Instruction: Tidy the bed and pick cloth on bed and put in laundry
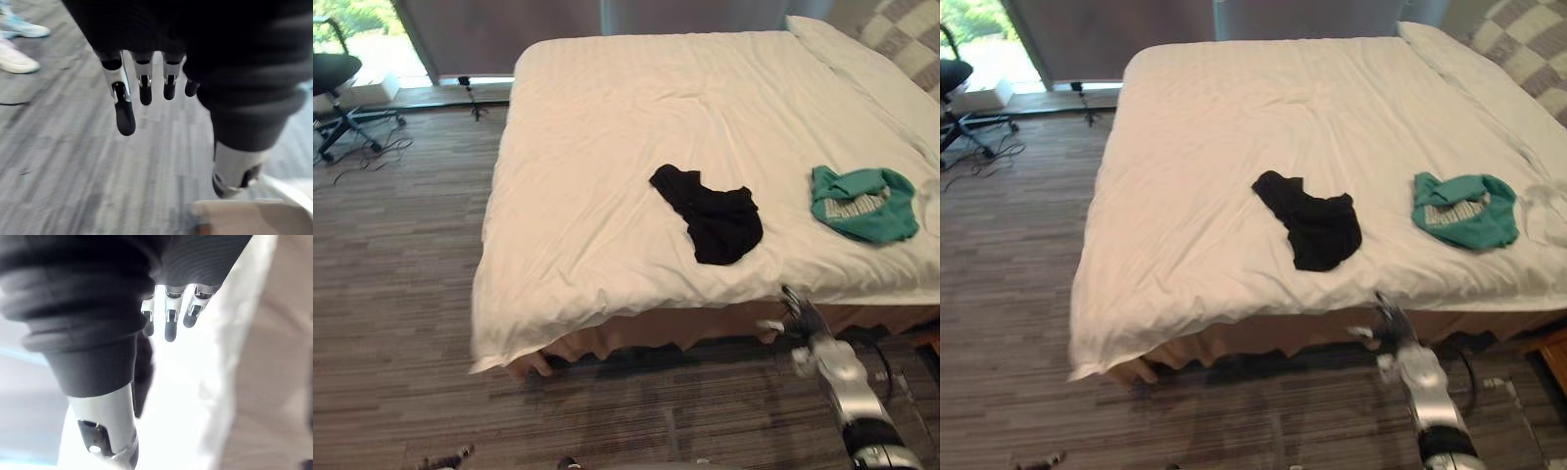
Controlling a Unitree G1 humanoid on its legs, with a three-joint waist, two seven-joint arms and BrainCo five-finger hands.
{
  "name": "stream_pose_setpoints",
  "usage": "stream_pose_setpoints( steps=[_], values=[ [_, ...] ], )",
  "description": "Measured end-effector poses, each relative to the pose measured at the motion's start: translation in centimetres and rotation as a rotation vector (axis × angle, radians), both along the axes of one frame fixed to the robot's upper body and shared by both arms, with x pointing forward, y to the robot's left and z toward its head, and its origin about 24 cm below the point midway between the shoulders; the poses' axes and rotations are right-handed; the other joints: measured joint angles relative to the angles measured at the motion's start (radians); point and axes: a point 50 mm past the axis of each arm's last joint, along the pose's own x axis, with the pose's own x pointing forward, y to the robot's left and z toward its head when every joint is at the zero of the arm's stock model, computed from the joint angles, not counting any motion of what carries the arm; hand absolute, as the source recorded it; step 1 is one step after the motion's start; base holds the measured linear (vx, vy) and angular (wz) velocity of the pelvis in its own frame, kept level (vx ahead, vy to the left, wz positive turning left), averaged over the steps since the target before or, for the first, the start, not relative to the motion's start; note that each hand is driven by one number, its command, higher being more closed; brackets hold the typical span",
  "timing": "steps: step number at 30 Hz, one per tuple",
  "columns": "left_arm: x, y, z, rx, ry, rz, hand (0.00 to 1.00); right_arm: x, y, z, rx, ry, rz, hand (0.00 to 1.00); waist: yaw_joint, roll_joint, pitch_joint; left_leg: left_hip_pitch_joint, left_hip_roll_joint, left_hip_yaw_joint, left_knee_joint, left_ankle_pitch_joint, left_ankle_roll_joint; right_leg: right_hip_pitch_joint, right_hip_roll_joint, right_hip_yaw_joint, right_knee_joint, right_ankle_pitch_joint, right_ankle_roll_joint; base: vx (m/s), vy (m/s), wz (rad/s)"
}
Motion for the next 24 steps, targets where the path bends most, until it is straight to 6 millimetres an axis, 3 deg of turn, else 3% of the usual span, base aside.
stream_pose_setpoints(
  steps=[3, 7, 9, 11, 12, 15, 19, 21, 24],
  values=[
    [1.7, -2.3, -0.5, -0.101, -0.031, -0.132, 0.00, 1.3, 3.2, 3.0, 0.091, -0.052, 0.140, 1.00, -0.003, 0.019, 0.006, -0.003, -0.009, -0.029, 0.000, -0.010, 0.014, 0.005, -0.005, 0.050, 0.021, 0.000, -0.001, -0.01, 0.041, 0.14],
    [3.2, -3.1, -0.3, -0.124, -0.081, -0.258, 0.00, 2.2, 5.9, 5.2, 0.182, -0.076, 0.235, 1.00, -0.003, 0.010, 0.019, -0.004, -0.018, -0.046, -0.002, -0.032, 0.009, 0.006, -0.016, 0.050, 0.021, 0.000, 0.000, -0.02, 0.066, 0.13],
    [3.5, -4.0, -0.4, -0.157, -0.096, -0.295, 0.00, 2.4, 9.1, 6.9, 0.221, -0.093, 0.357, 1.00, 0.002, 0.008, 0.024, -0.022, -0.031, -0.064, -0.002, -0.046, 0.010, 0.005, -0.026, 0.056, 0.006, 0.000, 0.000, -0.06, 0.055, 0.24],
    [3.5, -4.3, -0.5, -0.167, -0.097, -0.310, 0.00, 2.2, 10.9, 7.9, 0.231, -0.112, 0.430, 1.00, 0.008, 0.011, 0.032, -0.035, -0.034, -0.079, -0.002, -0.052, 0.011, 0.004, -0.027, 0.061, -0.006, 0.000, 0.000, -0.04, 0.033, 0.20],
    [3.5, -4.5, -0.6, -0.175, -0.094, -0.327, 0.00, 2.0, 13.0, 8.8, 0.241, -0.126, 0.505, 1.00, 0.009, 0.011, 0.047, -0.044, -0.039, -0.083, -0.001, -0.052, 0.011, 0.002, -0.030, 0.067, -0.014, -0.001, 0.001, -0.07, 0.020, 0.17],
    [3.5, -5.3, -0.7, -0.204, -0.089, -0.375, 0.00, 0.6, 18.3, 8.9, 0.235, -0.093, 0.669, 1.00, 0.056, 0.024, 0.070, -0.095, -0.043, -0.103, 0.017, -0.046, 0.011, -0.030, -0.033, 0.072, -0.023, -0.001, 0.012, -0.09, -0.010, 0.10],
    [4.1, -5.9, -0.7, -0.204, -0.109, -0.413, 0.00, -1.1, 22.9, 8.5, 0.209, -0.032, 0.786, 1.00, 0.057, 0.051, 0.128, -0.131, -0.042, -0.111, 0.015, -0.026, 0.015, -0.060, -0.032, 0.065, -0.022, 0.007, 0.012, -0.04, -0.009, 0.08],
    [5.6, -6.3, -0.3, -0.202, -0.147, -0.445, 0.00, -1.6, 24.5, 9.2, 0.179, -0.040, 0.825, 1.00, 0.057, 0.065, 0.186, -0.165, -0.043, -0.114, 0.015, -0.011, 0.020, -0.095, -0.033, 0.067, -0.021, 0.022, 0.008, -0.07, -0.005, -0.01],
    [8.2, -7.1, 0.6, -0.206, -0.225, -0.489, 0.00, -1.4, 25.3, 10.7, 0.131, -0.093, 0.814, 1.00, 0.057, 0.090, 0.279, -0.218, -0.047, -0.127, 0.015, 0.012, 0.027, -0.145, -0.036, 0.064, -0.019, 0.042, 0.001, -0.08, 0.002, 0.05]
  ],
)
